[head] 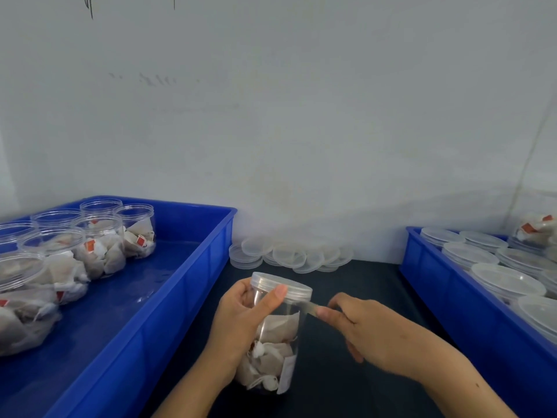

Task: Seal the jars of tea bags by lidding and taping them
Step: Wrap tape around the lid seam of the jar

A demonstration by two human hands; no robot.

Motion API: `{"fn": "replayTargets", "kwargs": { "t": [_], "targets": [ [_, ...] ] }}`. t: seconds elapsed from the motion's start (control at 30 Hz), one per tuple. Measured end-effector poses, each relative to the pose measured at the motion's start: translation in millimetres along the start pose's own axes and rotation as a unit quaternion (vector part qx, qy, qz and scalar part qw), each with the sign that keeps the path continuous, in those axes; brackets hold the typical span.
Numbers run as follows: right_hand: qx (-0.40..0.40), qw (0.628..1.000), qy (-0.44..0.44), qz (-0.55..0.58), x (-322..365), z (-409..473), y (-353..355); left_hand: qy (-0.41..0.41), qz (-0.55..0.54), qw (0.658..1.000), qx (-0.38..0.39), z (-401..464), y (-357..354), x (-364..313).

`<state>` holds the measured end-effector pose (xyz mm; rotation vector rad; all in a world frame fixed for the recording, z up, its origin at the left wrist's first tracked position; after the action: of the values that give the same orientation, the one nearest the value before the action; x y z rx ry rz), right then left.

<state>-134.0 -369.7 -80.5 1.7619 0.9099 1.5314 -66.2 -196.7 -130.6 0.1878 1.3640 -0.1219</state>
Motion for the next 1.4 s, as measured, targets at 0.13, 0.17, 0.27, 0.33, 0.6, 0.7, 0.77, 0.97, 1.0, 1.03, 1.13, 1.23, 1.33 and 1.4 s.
{"fn": "replayTargets", "kwargs": {
  "t": [0.13, 0.17, 0.27, 0.33, 0.6, 0.7, 0.77, 0.97, 1.0, 1.03, 1.13, 1.23, 1.33, 1.4],
  "targets": [
    [-0.011, 1.000, 0.014, -0.006, 0.7, 1.4, 5.2, 0.004, 0.009, 1.000, 0.027, 0.3, -0.4, 0.3],
    [-0.015, 1.000, 0.021, -0.004, 0.9, 1.5, 5.7, 0.005, 0.010, 0.999, 0.033, 0.2, -0.3, 0.3],
    [-0.030, 0.998, 0.047, 0.020, 2.3, 1.3, 4.3, 0.002, 0.006, 0.999, 0.044, 2.1, 0.9, 1.3],
    [-0.043, 0.997, 0.059, 0.030, 2.6, 2.2, 3.2, 0.000, -0.002, 0.999, 0.050, 3.0, 1.9, 2.8],
    [-0.103, 0.990, 0.090, -0.024, 4.8, 7.4, -7.1, -0.021, -0.032, 0.998, 0.051, 4.1, 2.7, 7.0],
    [-0.104, 0.991, 0.084, -0.005, 3.1, 9.8, -10.9, -0.026, -0.021, 0.998, 0.044, 2.7, 2.5, 8.8],
    [-0.102, 0.992, 0.075, 0.021, 2.0, 10.2, -11.2, -0.036, 0.016, 0.999, 0.027, 0.6, 1.7, 9.1],
    [-0.150, 0.987, 0.064, -0.001, 7.2, 7.8, -14.6, -0.114, 0.311, 0.928, -0.169, -15.2, -11.4, -3.6],
    [-0.161, 0.985, 0.064, -0.003, 8.9, 6.7, -17.5, -0.106, 0.350, 0.915, -0.171, -18.7, -17.1, -3.7],
    [-0.171, 0.983, 0.063, -0.003, 10.6, 5.5, -20.3, -0.098, 0.389, 0.902, -0.160, -21.4, -22.9, -3.4],
    [-0.188, 0.980, 0.061, -0.018, 15.0, 2.3, -22.9, -0.077, 0.430, 0.893, -0.109, -21.7, -26.3, -1.9],
    [-0.180, 0.980, 0.074, -0.044, 19.0, 0.4, -24.5, -0.048, 0.373, 0.922, -0.094, -12.3, -13.3, -1.7],
    [-0.133, 0.989, 0.069, -0.010, 18.8, 1.8, -28.2, -0.029, 0.346, 0.935, -0.076, -5.3, -2.6, 1.0],
    [-0.084, 0.992, 0.051, 0.079, 15.9, 4.5, -28.4, -0.023, 0.306, 0.948, -0.078, -3.5, 2.9, 1.9]
  ]
}}
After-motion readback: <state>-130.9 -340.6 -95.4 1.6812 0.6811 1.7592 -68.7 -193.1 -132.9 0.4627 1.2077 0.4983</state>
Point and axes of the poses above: each hand's wrist, its own z-axis towards the middle knuckle, its own y-axis out of the back of the hand, x = y × z, the point moved 3 cm from there along z, towards the middle knuckle, and after that the axes turned 9 degrees about z, right-handed, at the moved point
